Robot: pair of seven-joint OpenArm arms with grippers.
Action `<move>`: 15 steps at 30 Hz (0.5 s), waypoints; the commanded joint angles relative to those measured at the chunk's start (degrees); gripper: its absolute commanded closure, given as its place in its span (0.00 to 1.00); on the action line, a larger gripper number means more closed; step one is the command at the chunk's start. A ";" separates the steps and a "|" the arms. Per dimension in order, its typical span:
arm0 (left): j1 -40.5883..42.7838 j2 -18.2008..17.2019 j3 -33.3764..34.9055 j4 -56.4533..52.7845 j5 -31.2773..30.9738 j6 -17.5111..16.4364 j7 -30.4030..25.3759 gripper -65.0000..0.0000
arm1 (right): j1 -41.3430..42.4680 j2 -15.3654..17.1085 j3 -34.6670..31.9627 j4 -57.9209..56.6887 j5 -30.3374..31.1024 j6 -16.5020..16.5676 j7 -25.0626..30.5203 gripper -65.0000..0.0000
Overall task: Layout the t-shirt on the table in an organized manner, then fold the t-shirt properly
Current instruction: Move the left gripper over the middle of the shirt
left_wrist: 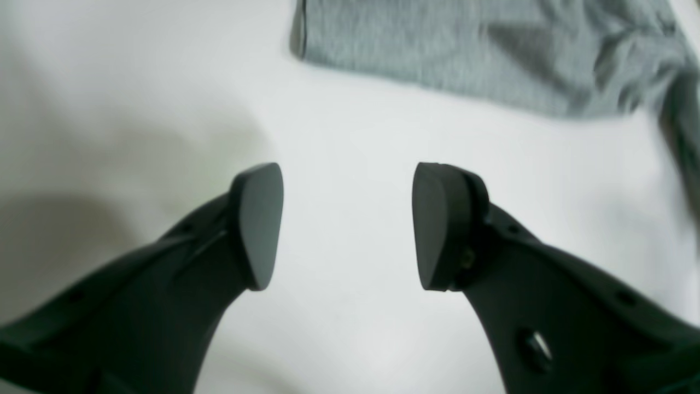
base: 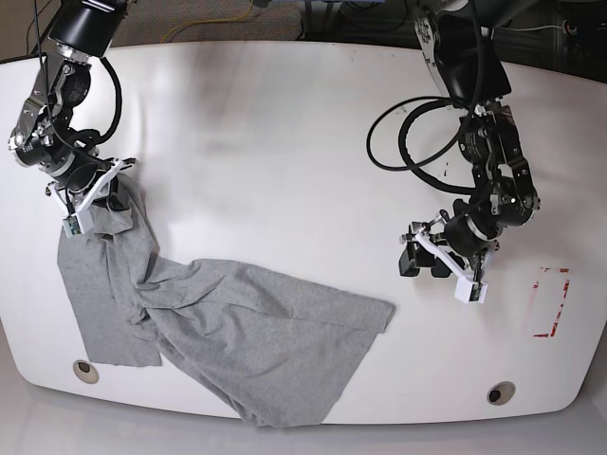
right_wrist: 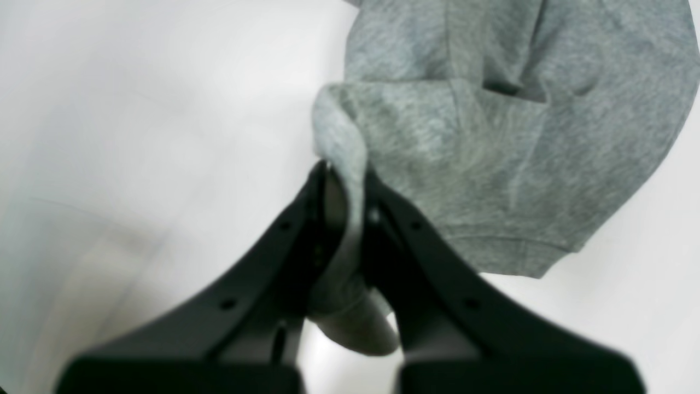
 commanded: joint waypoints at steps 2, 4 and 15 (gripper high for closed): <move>-3.14 0.81 0.15 -4.46 -0.80 -0.17 -3.72 0.46 | 0.75 1.09 0.26 1.03 1.07 0.08 1.49 1.00; -3.93 1.34 0.33 -6.75 -0.80 -0.26 -5.04 0.46 | 0.75 1.09 0.26 1.03 1.07 0.08 1.49 1.00; -4.11 3.19 8.24 -7.37 -0.53 1.68 -9.96 0.46 | 0.84 1.09 0.26 1.03 1.07 0.08 1.49 1.00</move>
